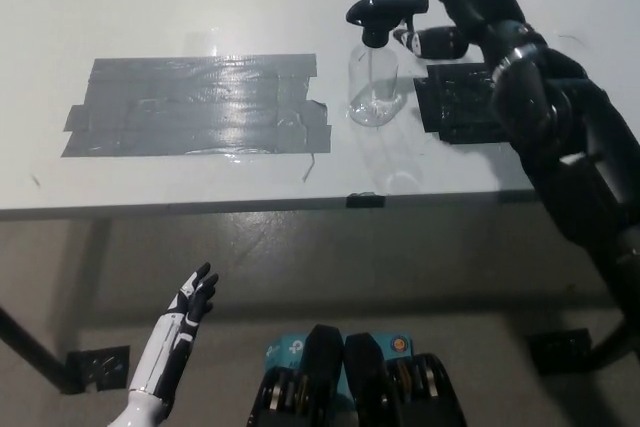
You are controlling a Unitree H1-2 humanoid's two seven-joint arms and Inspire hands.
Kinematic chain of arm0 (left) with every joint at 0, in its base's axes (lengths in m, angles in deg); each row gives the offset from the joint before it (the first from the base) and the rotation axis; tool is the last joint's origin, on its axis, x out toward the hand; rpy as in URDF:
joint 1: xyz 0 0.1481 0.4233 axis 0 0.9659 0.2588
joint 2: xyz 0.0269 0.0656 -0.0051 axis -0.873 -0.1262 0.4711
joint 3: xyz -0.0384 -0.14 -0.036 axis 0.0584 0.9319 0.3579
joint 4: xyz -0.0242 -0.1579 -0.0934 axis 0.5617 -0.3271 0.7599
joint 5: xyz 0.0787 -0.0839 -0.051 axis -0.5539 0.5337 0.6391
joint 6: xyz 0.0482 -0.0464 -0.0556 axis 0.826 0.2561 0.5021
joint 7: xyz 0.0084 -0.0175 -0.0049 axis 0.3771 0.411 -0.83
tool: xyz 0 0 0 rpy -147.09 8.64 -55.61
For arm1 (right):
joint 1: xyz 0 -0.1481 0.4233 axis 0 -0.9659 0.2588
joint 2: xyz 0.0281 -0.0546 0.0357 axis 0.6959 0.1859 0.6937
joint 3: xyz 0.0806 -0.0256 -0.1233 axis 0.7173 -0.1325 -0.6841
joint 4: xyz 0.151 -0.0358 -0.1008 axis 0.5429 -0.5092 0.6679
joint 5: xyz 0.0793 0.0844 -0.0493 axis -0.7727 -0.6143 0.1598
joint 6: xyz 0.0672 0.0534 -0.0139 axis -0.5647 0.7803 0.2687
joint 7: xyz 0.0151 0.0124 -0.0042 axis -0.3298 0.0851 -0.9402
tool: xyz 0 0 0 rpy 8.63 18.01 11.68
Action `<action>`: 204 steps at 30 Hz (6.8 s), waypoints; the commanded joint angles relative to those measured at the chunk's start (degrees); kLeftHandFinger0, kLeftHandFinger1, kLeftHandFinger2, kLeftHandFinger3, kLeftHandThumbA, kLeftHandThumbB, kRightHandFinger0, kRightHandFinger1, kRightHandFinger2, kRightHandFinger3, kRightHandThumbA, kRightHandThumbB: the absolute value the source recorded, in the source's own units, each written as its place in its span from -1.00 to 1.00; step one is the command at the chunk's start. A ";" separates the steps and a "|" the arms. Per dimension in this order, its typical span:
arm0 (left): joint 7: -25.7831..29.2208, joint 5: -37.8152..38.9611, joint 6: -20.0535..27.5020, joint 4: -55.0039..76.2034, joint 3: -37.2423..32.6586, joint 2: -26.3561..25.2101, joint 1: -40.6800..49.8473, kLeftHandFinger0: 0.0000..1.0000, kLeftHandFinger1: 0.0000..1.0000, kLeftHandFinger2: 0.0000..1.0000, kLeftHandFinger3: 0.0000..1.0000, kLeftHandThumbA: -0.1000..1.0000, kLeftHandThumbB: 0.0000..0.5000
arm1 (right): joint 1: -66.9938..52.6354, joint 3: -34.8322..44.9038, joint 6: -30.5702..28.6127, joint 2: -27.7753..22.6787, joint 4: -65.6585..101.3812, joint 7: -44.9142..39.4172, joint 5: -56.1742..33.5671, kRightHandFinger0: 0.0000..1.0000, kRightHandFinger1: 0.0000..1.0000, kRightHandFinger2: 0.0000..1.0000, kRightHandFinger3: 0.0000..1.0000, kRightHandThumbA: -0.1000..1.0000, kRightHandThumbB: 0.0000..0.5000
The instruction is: The robot grabs the black lid of the spray bottle on the desk and places it on the black area of the desk
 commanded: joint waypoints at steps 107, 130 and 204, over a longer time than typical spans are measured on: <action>-2.36 -1.73 2.40 -1.15 -2.15 -3.71 -4.92 1.00 1.00 1.00 1.00 1.00 -0.80 | 17.80 -4.90 -4.81 4.02 -27.35 9.33 3.29 -0.99 -1.00 -0.85 -0.43 0.97 -0.55; -2.46 -1.51 1.93 -1.44 -2.05 -3.84 -5.06 0.97 0.98 0.90 1.00 1.00 -0.77 | 18.85 -1.21 -5.58 0.89 -24.94 8.88 1.26 -0.60 -0.64 -0.35 0.14 0.93 -0.98; -2.20 -4.94 5.34 -1.55 -4.42 -4.85 -5.95 0.82 0.86 0.83 1.00 1.00 -1.00 | 20.73 32.94 -2.04 10.61 -45.10 -15.23 -38.26 1.00 1.00 1.00 1.00 0.73 1.00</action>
